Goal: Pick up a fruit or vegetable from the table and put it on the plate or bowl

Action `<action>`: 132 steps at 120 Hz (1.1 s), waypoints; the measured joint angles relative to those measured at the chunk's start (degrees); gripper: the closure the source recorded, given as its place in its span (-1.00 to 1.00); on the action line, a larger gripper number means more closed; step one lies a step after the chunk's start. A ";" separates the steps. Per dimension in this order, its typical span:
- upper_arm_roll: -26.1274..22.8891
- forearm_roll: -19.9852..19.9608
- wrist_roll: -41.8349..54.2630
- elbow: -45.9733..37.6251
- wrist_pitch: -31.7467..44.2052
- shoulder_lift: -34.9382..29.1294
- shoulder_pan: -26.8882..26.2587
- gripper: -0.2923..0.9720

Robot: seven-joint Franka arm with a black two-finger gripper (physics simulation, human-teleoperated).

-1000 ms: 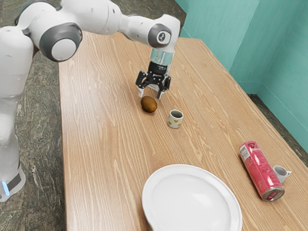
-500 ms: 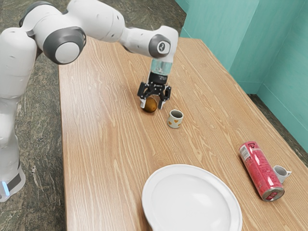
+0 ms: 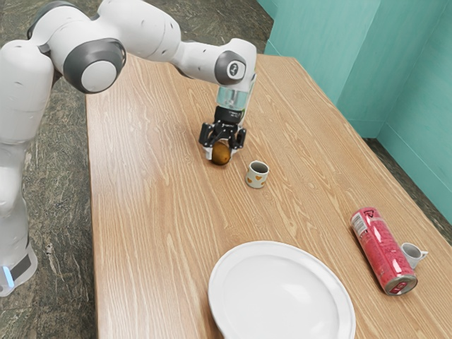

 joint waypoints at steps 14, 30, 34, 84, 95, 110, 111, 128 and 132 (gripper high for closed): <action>0.01 0.08 -0.03 0.01 -0.06 -0.06 -0.01 0.02; 0.04 0.57 -0.12 0.45 -0.36 -1.58 -1.10 0.07; 0.02 0.99 -0.16 0.60 -0.60 -2.58 -2.01 0.09; -3.32 15.73 3.24 20.17 -16.16 -4.93 -16.92 0.08; -10.68 19.02 6.64 23.25 -17.96 -2.66 -12.25 0.09; -35.55 27.07 11.95 25.08 -19.37 -0.76 5.11 0.09; -37.22 27.77 12.30 25.23 -19.44 -0.70 6.09 0.09; -61.40 40.48 18.95 27.38 -20.21 1.01 17.23 0.09; -62.83 42.31 20.57 27.40 -20.33 1.11 16.45 0.09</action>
